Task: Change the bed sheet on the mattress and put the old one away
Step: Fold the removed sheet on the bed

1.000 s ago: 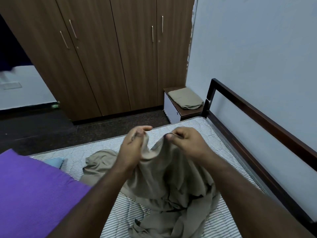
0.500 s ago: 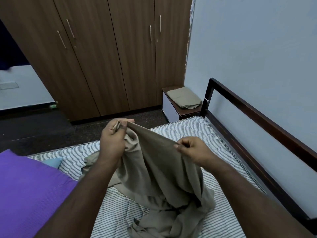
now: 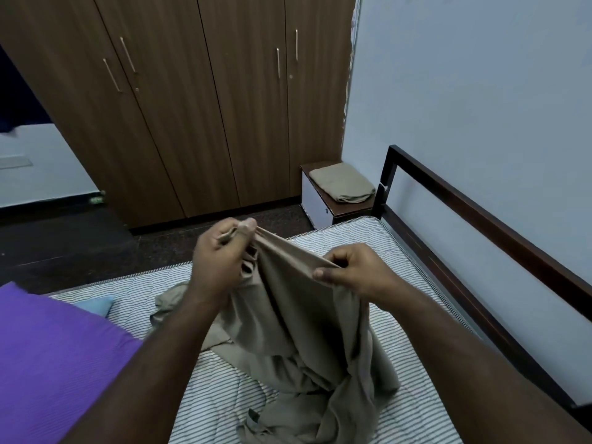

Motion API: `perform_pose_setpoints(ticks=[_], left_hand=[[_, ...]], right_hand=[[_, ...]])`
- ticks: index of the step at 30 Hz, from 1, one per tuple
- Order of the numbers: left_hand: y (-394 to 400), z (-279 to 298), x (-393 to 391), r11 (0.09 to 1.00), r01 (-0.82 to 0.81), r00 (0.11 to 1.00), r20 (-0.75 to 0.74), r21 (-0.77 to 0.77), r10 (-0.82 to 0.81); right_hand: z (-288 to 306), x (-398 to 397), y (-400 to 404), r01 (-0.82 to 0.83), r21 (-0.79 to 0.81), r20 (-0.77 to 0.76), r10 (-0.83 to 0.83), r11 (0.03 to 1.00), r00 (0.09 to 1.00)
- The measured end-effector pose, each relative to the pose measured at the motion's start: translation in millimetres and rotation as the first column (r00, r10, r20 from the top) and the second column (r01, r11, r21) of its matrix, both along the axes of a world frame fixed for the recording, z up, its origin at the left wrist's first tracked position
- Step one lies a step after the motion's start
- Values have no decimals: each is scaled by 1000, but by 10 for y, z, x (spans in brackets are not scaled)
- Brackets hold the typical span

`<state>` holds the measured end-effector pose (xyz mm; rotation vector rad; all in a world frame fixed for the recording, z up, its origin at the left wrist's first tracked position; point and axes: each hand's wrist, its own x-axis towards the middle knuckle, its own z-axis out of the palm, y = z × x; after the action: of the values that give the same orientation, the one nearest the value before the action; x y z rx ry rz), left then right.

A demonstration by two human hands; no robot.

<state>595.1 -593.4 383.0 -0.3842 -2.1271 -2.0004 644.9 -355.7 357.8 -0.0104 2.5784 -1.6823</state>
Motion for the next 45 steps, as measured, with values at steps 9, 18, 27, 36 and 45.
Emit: perform_pose_setpoints(ticks=[9,18,27,36,45], left_hand=[[16,-119,14,982,150,983,128,-116,-135],[225,-27,0,918,270,960,12,-291,-279],[-85,-66,-187,968,-118,985,101,-221,143],[394,-5,4,886,453,888,141,-95,-439],[21,46,-311,980,-167,983,63,-104,174]], right_hand=[[105,-148,-89,273,-179,-176,-304,945,936],[276,-237,-235,13,-55,-198,-23,998,980],[-117,-53,157,379,36,-216,-363,925,907],[302,-354,-317,-64,-87,-143,51,994,988],[-96,-39,-41,132,-110,-61,-139,985,988]])
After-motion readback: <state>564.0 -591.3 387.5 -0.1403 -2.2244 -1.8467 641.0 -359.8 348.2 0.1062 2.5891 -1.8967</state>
